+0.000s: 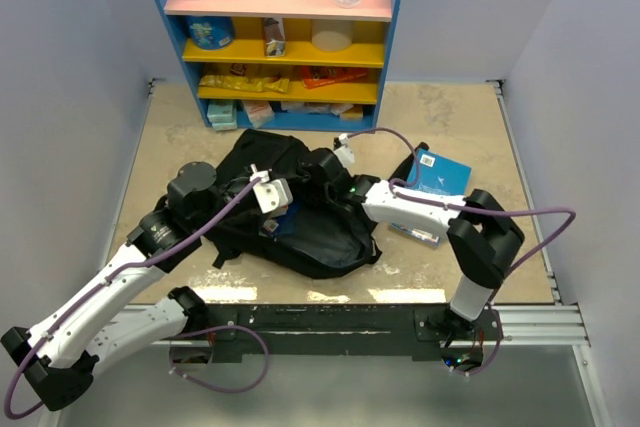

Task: Pack the student bag
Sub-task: Place the book in the student bag, then pick up the book from the center of the board.

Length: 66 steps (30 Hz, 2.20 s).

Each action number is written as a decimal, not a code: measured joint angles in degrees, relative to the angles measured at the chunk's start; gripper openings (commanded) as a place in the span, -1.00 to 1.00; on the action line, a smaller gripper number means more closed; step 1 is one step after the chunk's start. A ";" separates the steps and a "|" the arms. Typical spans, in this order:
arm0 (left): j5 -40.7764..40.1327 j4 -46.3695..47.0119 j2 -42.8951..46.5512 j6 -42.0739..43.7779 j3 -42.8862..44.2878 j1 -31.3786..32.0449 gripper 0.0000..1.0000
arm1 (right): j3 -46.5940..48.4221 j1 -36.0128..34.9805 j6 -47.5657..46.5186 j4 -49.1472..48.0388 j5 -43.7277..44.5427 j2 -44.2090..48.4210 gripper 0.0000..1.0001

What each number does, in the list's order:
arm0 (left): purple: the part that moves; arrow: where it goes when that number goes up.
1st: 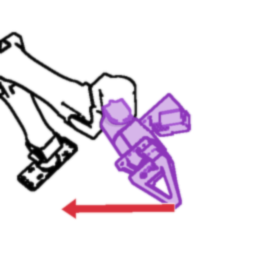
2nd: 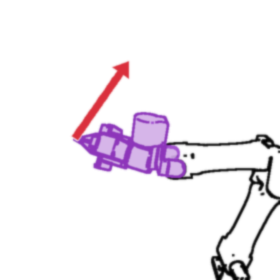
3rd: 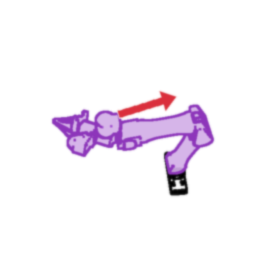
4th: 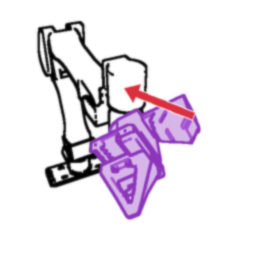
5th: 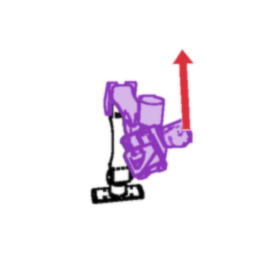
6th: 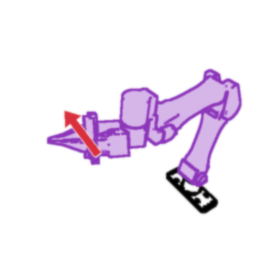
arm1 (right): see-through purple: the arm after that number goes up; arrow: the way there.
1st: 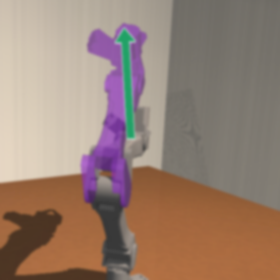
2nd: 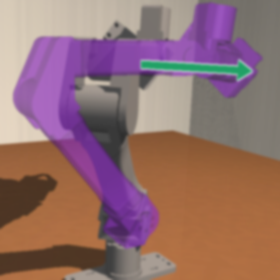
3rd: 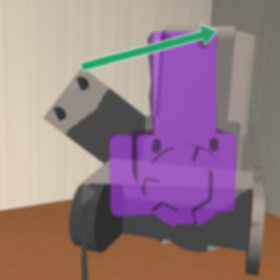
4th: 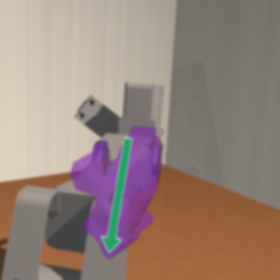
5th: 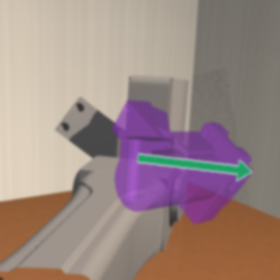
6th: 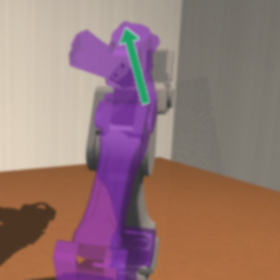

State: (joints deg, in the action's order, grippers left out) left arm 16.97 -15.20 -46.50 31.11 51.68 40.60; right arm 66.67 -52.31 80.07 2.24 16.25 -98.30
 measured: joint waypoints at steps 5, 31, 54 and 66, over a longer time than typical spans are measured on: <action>0.00 -0.22 0.15 0.04 0.09 -0.02 -1.00 | 2.95 -0.98 -1.64 2.67 0.57 -1.36 0.12; 0.26 -0.22 0.55 0.04 0.20 -0.04 -1.00 | -20.00 26.91 -17.22 27.91 2.03 45.88 0.98; 0.37 -0.28 1.03 0.02 -0.04 -0.04 -1.00 | -36.09 71.10 -33.48 17.49 -24.87 31.15 0.98; 0.39 -0.26 1.03 0.00 -0.04 -0.04 -1.00 | -39.21 71.19 -31.50 5.60 -30.69 28.35 0.86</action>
State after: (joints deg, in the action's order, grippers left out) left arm 17.37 -15.46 -45.47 31.11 51.64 40.56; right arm 27.46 18.87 48.58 7.84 -14.44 -69.95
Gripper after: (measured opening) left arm 0.053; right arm 0.975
